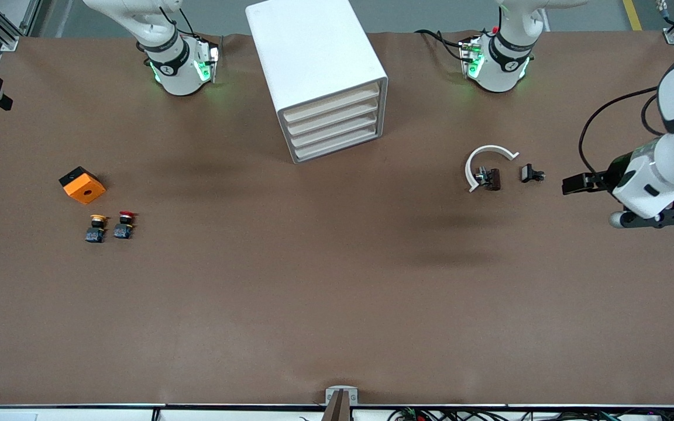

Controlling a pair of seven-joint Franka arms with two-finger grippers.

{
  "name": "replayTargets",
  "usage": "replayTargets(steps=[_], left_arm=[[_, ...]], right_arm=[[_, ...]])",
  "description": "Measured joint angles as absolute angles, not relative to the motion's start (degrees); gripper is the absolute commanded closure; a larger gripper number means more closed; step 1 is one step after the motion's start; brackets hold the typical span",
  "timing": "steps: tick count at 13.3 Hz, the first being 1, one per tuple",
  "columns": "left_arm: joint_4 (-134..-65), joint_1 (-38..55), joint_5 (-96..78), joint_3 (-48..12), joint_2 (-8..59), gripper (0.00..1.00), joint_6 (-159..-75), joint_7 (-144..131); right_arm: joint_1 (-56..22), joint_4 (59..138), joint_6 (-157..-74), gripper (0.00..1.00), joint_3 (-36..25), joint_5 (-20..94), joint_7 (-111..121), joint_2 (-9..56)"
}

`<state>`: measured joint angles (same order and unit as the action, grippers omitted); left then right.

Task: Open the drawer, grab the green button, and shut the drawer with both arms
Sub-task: 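Move the left gripper from rest toward the white drawer cabinet, then reach the left gripper to the front of a cabinet drawer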

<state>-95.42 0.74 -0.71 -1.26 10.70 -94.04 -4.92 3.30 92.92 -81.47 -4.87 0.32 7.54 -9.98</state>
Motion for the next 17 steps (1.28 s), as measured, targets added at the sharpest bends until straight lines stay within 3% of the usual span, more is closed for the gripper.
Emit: replayTargets(steps=[10, 17], left_arm=[[-96.11, 3.77, -3.42, -3.39, 21.91, 0.0, -101.36, -17.72], [-96.18, 10.68, -3.44, -5.06, 28.03, 0.0, -102.79, -38.63]], right_arm=[[3.3, 92.93, -81.47, 0.0, -4.7, 0.32, 6.96, -9.98], [3.29, 92.92, -81.48, 0.0, -4.41, 0.32, 5.35, -9.98]])
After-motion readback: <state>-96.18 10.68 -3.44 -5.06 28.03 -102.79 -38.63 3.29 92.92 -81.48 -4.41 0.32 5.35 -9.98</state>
